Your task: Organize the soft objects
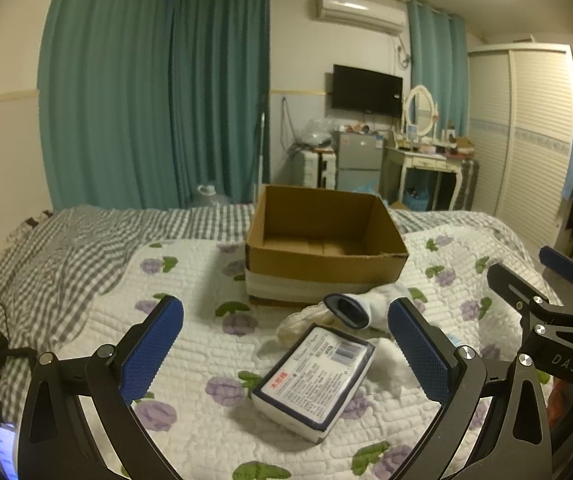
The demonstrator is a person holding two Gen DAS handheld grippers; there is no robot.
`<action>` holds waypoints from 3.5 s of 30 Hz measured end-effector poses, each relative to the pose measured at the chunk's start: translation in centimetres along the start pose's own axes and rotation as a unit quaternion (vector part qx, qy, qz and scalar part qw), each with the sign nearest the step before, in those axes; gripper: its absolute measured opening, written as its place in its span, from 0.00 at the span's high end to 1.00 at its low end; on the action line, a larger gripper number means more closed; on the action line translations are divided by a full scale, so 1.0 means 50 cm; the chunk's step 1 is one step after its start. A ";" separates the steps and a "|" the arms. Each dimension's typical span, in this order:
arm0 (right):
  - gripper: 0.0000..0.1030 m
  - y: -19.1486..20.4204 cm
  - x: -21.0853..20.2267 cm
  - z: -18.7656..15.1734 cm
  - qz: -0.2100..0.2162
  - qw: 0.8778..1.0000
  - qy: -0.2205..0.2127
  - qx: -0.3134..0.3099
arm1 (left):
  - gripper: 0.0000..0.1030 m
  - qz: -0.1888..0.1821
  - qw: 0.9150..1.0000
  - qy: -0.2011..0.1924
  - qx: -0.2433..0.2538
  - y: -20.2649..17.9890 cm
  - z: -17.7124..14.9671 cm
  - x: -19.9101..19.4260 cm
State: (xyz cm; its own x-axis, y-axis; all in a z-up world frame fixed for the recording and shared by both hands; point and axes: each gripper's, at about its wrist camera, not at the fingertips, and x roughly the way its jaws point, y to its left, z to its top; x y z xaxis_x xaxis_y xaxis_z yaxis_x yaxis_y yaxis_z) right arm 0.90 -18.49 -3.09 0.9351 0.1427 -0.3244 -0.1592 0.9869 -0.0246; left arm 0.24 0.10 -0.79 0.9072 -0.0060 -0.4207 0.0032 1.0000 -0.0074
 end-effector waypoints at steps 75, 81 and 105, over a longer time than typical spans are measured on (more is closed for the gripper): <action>0.00 0.033 0.109 -0.112 0.041 0.987 0.144 -0.050 | 0.00 -0.042 0.988 0.147 0.037 0.000 -0.147 0.127; 0.09 0.057 0.144 -0.132 0.095 0.981 0.162 -0.059 | 0.00 -0.058 0.986 0.158 0.015 0.023 -0.167 0.141; 0.96 0.072 0.229 -0.176 0.116 0.960 0.248 -0.051 | 0.00 -0.086 0.978 0.190 0.024 0.006 -0.178 0.221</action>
State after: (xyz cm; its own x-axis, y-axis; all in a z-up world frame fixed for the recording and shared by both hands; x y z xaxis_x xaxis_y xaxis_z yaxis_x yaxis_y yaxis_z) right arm 8.27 -13.95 -15.23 0.6085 0.2802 -0.7425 -0.3990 0.9168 0.0191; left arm 6.52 0.28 -13.54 0.6700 -0.1667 -0.7234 0.1694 0.9831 -0.0697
